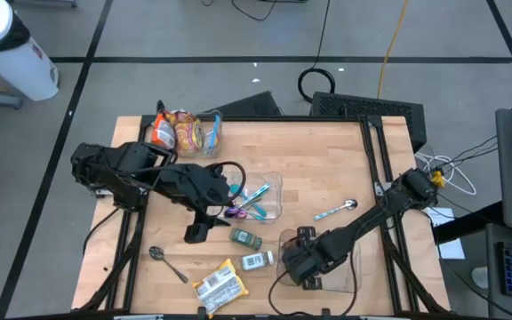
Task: Pick & Place Food Item
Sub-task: Put the brown seasoning bottle into the bottom transparent bin
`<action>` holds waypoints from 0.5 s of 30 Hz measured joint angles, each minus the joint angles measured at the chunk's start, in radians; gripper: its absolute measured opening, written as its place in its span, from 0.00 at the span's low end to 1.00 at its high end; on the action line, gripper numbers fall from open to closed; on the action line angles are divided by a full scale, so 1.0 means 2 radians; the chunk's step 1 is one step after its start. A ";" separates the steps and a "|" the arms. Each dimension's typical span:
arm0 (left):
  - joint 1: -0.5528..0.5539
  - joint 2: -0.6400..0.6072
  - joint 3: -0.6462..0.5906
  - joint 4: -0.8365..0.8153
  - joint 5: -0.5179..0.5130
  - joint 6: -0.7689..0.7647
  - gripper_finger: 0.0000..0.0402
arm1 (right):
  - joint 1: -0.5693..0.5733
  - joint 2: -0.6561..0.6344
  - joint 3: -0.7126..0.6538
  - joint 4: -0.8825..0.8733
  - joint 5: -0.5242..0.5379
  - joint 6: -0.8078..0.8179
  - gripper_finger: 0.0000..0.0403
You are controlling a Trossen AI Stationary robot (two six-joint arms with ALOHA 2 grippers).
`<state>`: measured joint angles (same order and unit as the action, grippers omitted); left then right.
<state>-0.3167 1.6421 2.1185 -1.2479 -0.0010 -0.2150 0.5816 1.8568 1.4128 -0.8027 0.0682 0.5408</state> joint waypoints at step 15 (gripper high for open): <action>0.000 0.000 0.000 -0.004 0.000 0.003 0.57 | 0.000 0.000 -0.001 -0.003 -0.037 -0.018 0.58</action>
<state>-0.3168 1.6421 2.1185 -1.2568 -0.0010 -0.2086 0.5812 1.8570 1.4117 -0.8077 -0.0051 0.5041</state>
